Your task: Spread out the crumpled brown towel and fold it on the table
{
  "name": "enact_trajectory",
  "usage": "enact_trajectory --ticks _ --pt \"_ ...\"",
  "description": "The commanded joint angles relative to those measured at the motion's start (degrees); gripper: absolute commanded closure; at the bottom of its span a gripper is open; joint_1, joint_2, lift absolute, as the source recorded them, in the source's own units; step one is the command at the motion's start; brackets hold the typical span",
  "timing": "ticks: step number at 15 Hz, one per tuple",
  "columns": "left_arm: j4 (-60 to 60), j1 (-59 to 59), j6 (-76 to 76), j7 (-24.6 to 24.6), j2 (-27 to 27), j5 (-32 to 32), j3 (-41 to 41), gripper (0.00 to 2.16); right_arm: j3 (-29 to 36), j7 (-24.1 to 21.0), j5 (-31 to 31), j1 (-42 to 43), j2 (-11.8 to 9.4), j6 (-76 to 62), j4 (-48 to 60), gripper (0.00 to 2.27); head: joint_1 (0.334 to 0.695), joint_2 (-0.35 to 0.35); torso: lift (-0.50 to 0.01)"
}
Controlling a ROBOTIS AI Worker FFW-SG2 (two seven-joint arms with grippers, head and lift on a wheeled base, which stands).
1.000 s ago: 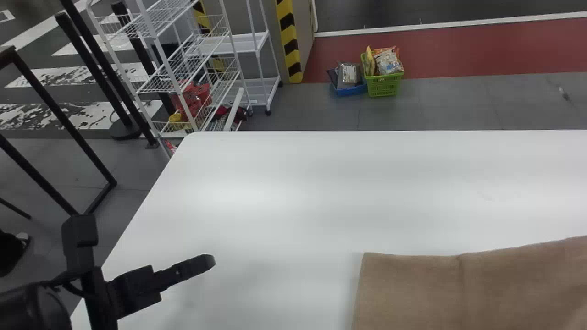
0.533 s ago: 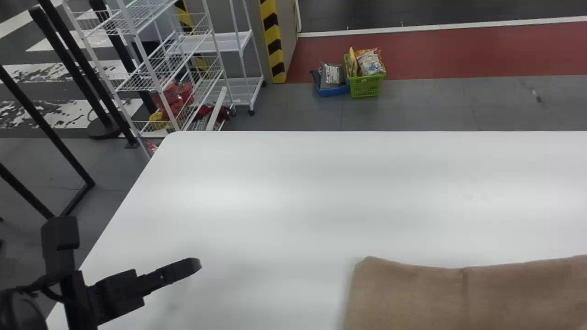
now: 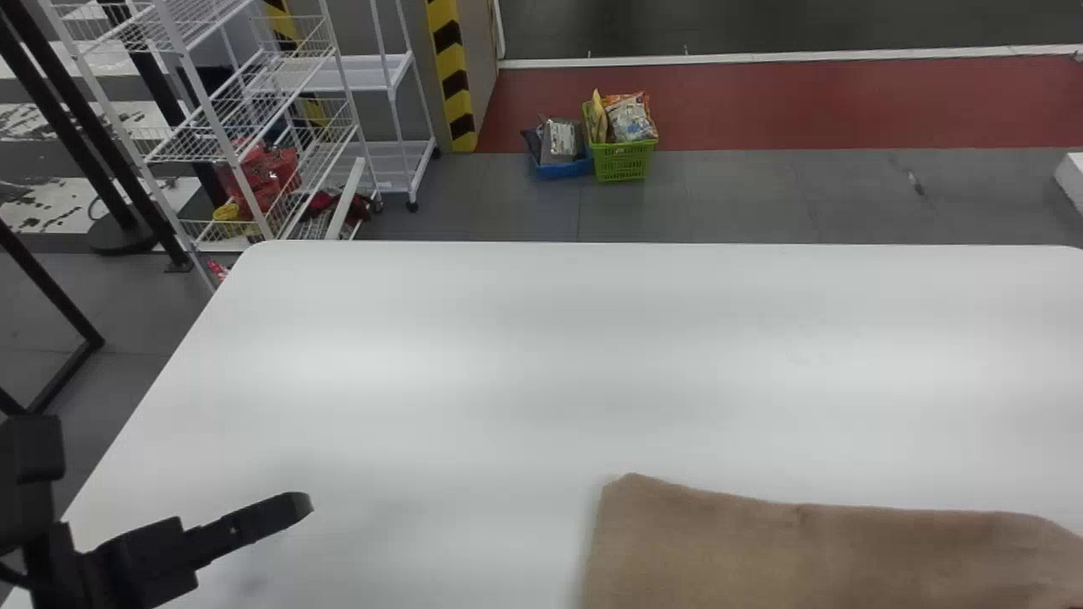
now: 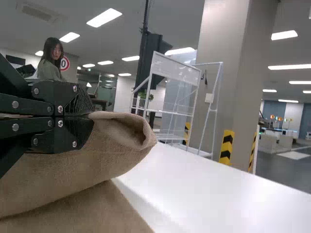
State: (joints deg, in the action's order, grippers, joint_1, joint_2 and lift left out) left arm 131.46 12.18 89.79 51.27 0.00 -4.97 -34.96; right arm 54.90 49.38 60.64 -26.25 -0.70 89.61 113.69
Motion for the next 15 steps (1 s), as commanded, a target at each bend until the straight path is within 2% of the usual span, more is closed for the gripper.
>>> enact_trajectory --ticks 1,6,8,10,11,13,14,15 --pt "0.2 0.39 0.24 0.06 0.15 -0.04 -0.02 0.08 0.82 1.07 -4.48 -0.03 0.75 0.47 -1.1 1.28 0.695 0.095 -0.127" --pt "0.64 0.82 0.24 0.15 0.15 0.05 -0.28 0.08 4.34 1.95 -7.91 -0.03 0.75 0.47 -2.07 1.28 0.695 0.036 -0.127" --pt "1.34 1.0 0.24 0.23 0.15 0.14 -0.28 0.08 4.34 1.95 -11.42 -0.03 0.75 0.47 -1.98 1.26 0.695 0.02 -0.127" --pt "1.52 1.0 0.24 0.32 0.15 0.32 -0.19 0.08 3.63 1.68 -14.41 0.14 0.75 0.47 -2.07 0.95 0.695 0.003 -0.127" --pt "1.96 1.35 0.24 0.32 0.15 0.32 -0.19 0.08 3.19 1.15 -15.64 0.23 0.75 0.47 -2.07 0.91 0.695 -0.002 -0.127" --pt "2.93 1.88 0.24 0.32 0.15 0.23 -0.1 0.08 2.49 0.71 -17.66 0.58 0.75 0.47 -1.89 0.25 0.695 -0.005 -0.127" --pt "4.07 2.41 0.24 0.32 0.15 0.32 -0.19 0.08 2.58 0.54 -18.81 0.67 0.75 0.47 -1.19 0.07 0.695 -0.005 -0.127" --pt "4.86 2.67 0.24 0.41 0.15 0.32 -0.46 0.08 3.28 0.45 -19.25 0.67 0.75 0.47 0.21 0.05 0.695 -0.005 -0.127"
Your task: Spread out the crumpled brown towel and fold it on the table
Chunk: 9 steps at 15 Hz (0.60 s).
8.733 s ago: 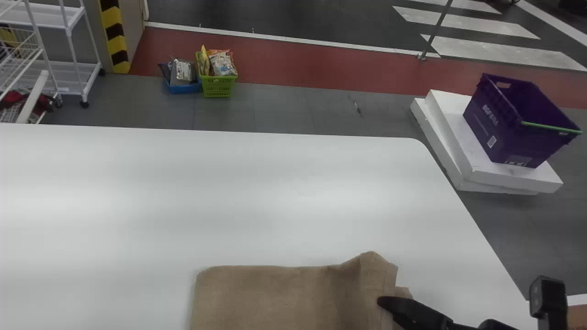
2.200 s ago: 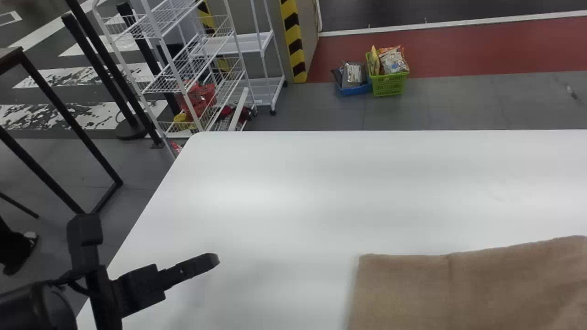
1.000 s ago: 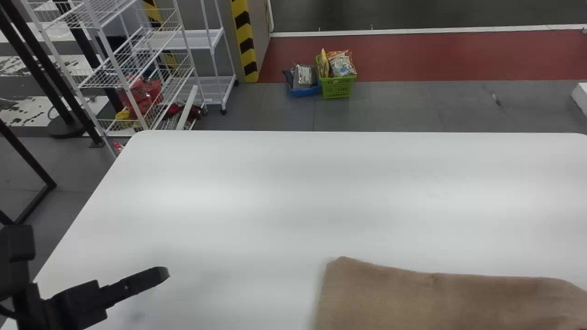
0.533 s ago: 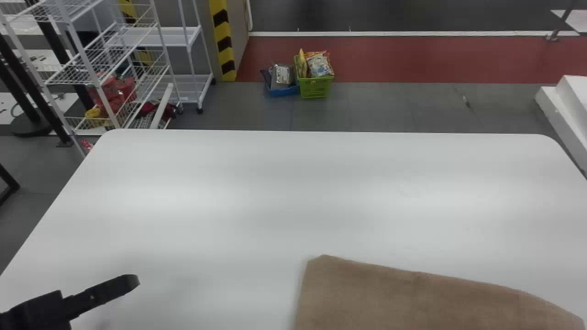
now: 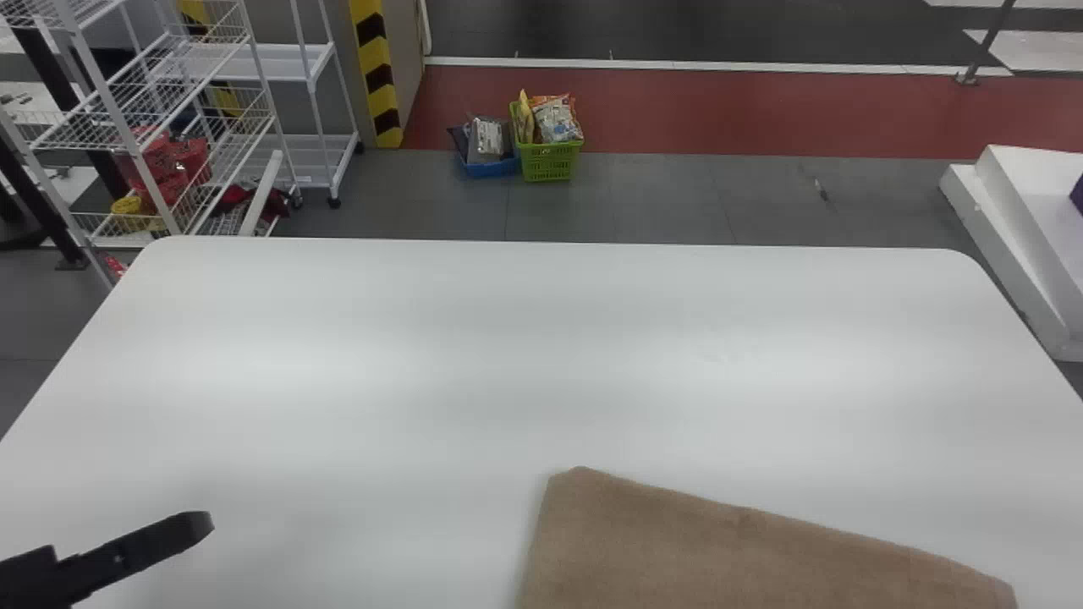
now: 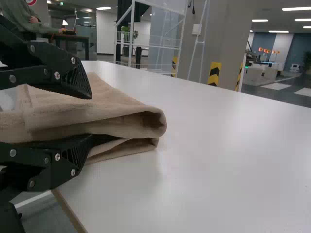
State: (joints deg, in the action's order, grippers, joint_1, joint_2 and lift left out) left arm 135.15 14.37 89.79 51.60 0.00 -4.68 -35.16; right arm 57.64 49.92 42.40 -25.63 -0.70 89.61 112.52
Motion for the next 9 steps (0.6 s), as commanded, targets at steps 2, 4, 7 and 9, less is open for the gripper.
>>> enact_trajectory --ticks 2,4,7,9 --pt "2.22 1.1 0.24 0.08 0.15 0.46 -0.35 0.08 3.71 1.5 0.23 0.05 0.75 0.47 4.46 0.05 0.695 -0.018 -0.127" --pt "3.98 1.97 0.24 0.25 0.15 0.55 -0.35 0.08 6.79 3.08 0.41 0.14 0.75 0.47 7.98 0.05 0.695 -0.045 -0.127" --pt "5.47 2.85 0.24 0.25 0.15 1.08 0.0 0.08 12.68 6.59 1.99 0.14 0.75 0.47 12.55 0.05 0.695 -0.103 -0.127" --pt "5.91 3.38 0.24 0.34 0.15 2.66 0.27 0.09 12.59 9.58 1.81 0.14 0.75 0.47 13.51 0.1 0.695 -0.131 -0.127"
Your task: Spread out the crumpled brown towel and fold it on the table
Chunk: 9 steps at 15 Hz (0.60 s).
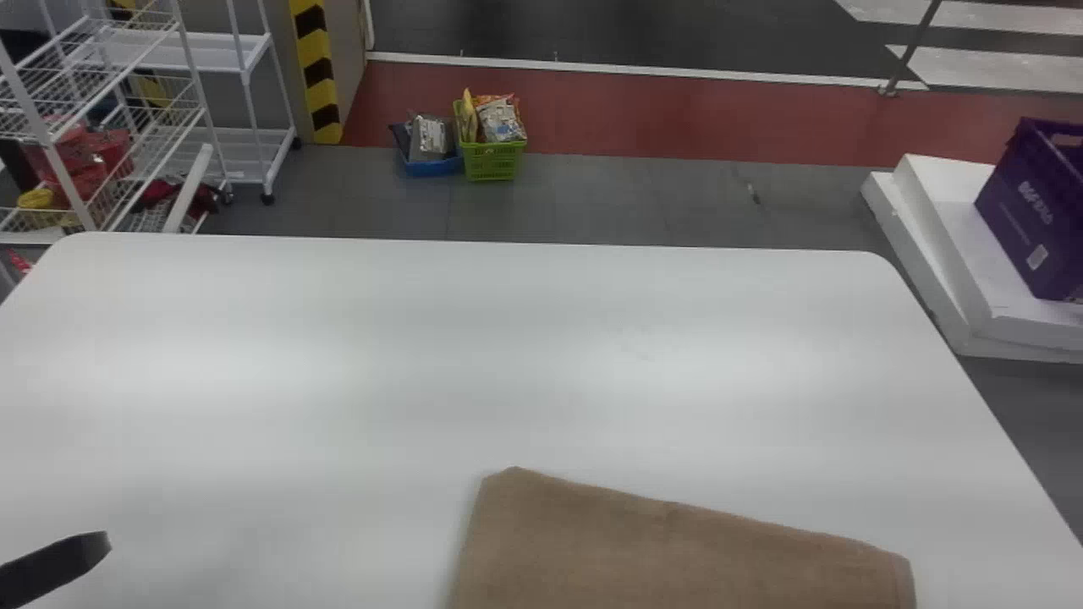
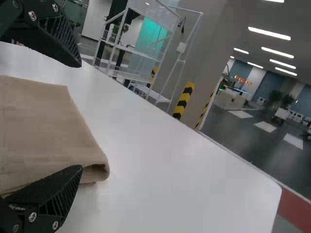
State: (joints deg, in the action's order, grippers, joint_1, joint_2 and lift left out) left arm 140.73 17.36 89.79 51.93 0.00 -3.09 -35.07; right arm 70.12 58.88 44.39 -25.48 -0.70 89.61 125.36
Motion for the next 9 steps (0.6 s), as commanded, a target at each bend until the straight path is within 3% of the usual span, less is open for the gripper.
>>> enact_trajectory --ticks 1,3,6,7,8,9 --pt "0.42 1.01 0.24 0.02 0.15 1.94 0.7 0.09 -1.57 1.77 -1.06 0.0 0.75 0.47 0.67 0.13 0.695 -0.139 -0.127" --pt "0.51 1.8 0.24 -0.16 0.15 4.14 1.67 0.09 -7.28 2.21 -5.19 -0.44 0.75 -4.57 1.03 0.15 0.695 -0.146 -0.127" --pt "0.51 2.86 0.24 -0.86 0.15 4.58 4.57 0.08 -19.67 -0.61 -14.95 -2.38 0.75 -27.25 2.78 0.21 0.695 -0.153 -0.127" --pt "0.51 2.86 0.24 -0.95 0.15 4.58 4.66 0.08 -23.63 -2.89 -16.0 -3.87 0.75 -33.93 2.87 0.33 0.695 -0.16 -0.127" --pt "0.77 2.95 0.24 -0.95 0.15 4.49 4.57 0.08 -26.18 -4.47 -16.0 -4.75 0.75 -36.91 3.4 0.61 0.695 -0.162 -0.127" --pt "1.12 2.95 0.24 -1.04 0.15 4.41 4.57 0.08 -27.15 -4.91 -16.09 -4.84 0.75 -36.56 3.84 1.07 0.695 -0.153 -0.127"
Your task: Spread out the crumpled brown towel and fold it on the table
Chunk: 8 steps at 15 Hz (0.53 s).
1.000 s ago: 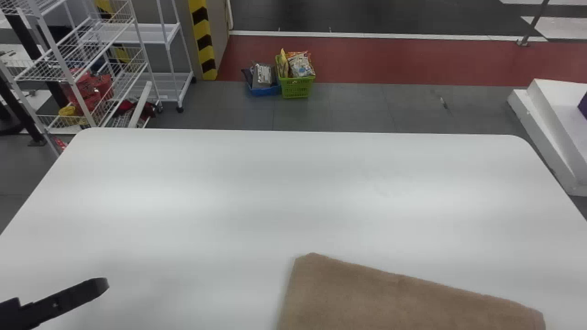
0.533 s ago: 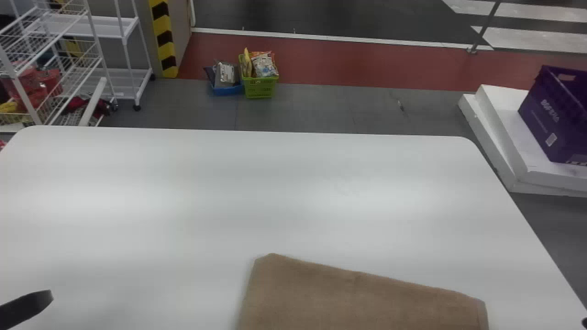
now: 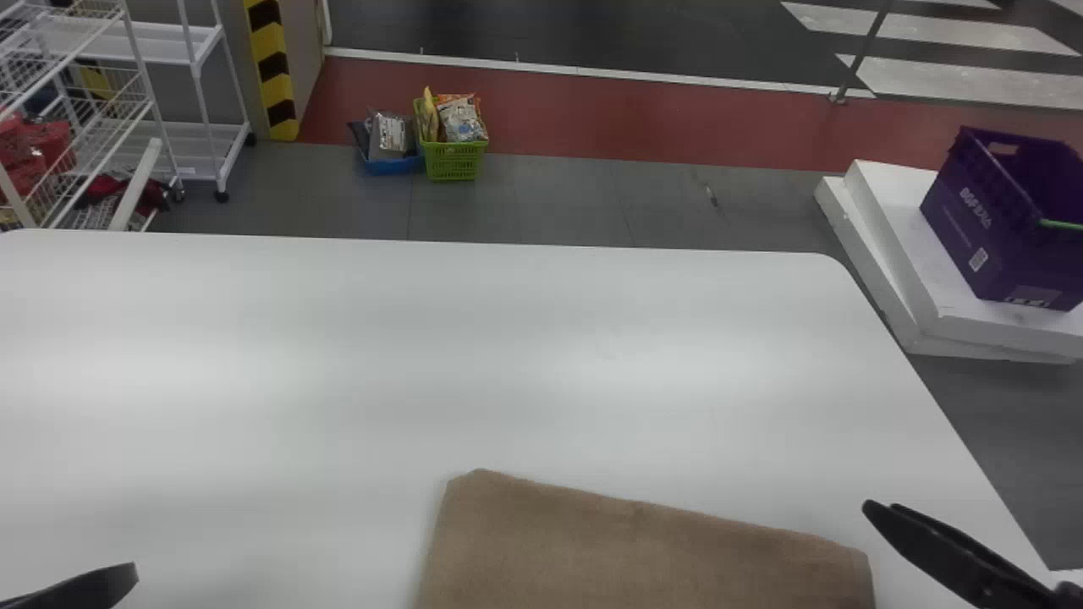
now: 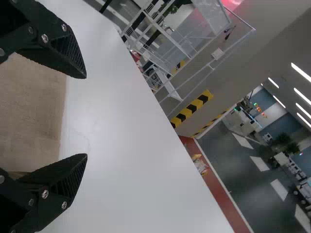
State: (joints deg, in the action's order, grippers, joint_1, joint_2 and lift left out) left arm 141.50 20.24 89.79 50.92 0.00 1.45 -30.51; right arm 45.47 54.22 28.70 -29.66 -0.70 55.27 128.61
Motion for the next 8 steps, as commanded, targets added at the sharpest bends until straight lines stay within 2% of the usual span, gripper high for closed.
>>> enact_trajectory --ticks 1,2,3,4,8 --pt "0.53 0.06 0.24 -0.12 0.15 -0.3 -0.16 0.08 -3.46 -0.96 -0.4 -0.66 0.75 -1.17 0.77 1.63 0.695 -0.138 -0.127" --pt "0.53 0.06 0.24 -0.38 0.15 -0.57 -0.25 0.08 -3.9 -1.05 -0.22 -0.84 0.75 2.7 1.29 1.96 0.695 -0.118 -0.127" --pt "0.53 0.06 0.24 -0.38 0.15 -0.92 -0.25 0.08 -3.9 -0.87 0.31 -1.63 0.75 5.68 2.26 2.05 0.695 -0.099 -0.127" --pt "0.18 0.06 0.24 -0.47 0.15 -1.18 -0.16 0.08 -3.81 -0.79 0.66 -2.42 0.75 9.02 3.49 2.05 0.695 -0.064 -0.127" --pt "-1.84 -1.52 0.24 -1.26 0.15 -1.71 0.63 0.08 0.94 3.17 1.1 -2.77 0.75 27.66 7.18 2.05 0.695 0.0 -0.127"
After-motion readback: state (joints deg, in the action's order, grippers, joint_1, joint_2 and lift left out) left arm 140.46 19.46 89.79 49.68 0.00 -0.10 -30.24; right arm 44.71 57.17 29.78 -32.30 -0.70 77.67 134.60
